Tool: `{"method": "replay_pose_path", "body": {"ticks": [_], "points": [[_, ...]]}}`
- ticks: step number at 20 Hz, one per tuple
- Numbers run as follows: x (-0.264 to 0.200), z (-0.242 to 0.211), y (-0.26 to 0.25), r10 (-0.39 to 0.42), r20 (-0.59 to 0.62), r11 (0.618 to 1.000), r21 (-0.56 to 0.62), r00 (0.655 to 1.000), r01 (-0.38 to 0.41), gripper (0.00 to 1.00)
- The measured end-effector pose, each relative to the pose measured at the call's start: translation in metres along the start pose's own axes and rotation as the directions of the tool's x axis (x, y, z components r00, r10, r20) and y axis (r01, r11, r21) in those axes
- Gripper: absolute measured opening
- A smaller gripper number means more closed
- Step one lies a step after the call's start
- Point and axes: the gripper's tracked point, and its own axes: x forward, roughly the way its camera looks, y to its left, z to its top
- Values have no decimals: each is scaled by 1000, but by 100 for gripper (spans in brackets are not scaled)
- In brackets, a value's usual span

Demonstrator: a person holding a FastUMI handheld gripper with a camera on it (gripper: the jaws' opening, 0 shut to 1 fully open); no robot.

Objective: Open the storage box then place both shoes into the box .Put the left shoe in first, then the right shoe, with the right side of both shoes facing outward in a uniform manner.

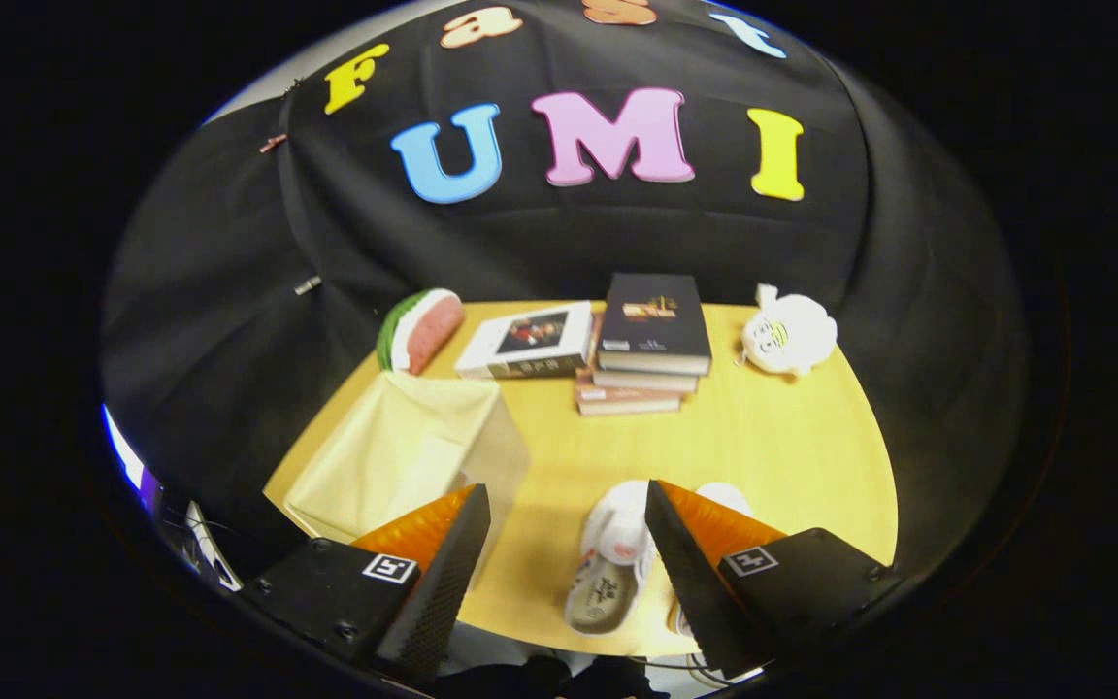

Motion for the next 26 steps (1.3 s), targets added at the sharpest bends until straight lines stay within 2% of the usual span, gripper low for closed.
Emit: {"method": "replay_pose_path", "body": {"ticks": [2,4,10,12,15,16,17,18,20,21,22,23,26], "points": [[12,-35,-22,-44,-59,999,-5,997,43,96],[26,-67,-40,-76,-116,997,-28,990,74,90],[78,-127,-59,-92,-251,996,-4,964,93,76],[96,-131,-69,-114,-259,992,19,959,123,74],[120,-121,-80,-135,-229,983,88,964,159,57],[127,-117,-79,-130,-222,980,117,966,159,57],[130,-117,-72,-101,-217,980,146,971,135,50],[132,-115,-70,-94,-213,979,159,972,129,49],[132,-118,-74,-100,-225,977,160,969,138,39],[130,-118,-76,-106,-228,973,177,968,149,29],[130,-118,-78,-112,-233,962,217,966,164,24],[129,-118,-77,-107,-240,950,262,965,171,15],[124,-116,-73,-98,-245,930,323,964,177,11]]}}
